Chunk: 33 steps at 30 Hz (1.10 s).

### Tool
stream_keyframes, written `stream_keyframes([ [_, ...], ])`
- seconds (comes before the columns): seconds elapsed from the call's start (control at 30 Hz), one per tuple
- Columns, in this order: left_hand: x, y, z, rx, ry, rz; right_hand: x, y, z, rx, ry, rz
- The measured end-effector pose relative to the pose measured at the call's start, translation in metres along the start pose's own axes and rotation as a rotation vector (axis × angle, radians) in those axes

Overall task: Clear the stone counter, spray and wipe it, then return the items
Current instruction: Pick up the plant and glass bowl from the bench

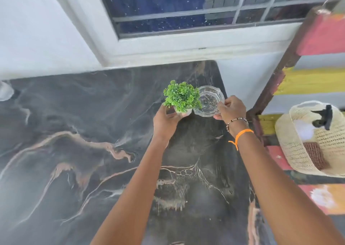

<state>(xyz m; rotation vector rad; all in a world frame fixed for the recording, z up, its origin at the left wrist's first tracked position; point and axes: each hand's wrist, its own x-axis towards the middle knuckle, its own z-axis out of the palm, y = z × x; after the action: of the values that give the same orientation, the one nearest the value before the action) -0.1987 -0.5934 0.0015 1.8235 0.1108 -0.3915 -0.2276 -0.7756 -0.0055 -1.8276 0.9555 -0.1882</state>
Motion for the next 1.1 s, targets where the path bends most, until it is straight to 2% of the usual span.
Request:
stream_keyframes([
  [0.43,0.136,0.019,0.034,0.017,0.088,0.034,0.117,-0.012,0.034,0.082,0.024,0.025],
  [1.1,0.159,0.029,0.045,-0.008,0.129,0.014,0.137,-0.022,0.05,0.194,0.042,0.083],
])
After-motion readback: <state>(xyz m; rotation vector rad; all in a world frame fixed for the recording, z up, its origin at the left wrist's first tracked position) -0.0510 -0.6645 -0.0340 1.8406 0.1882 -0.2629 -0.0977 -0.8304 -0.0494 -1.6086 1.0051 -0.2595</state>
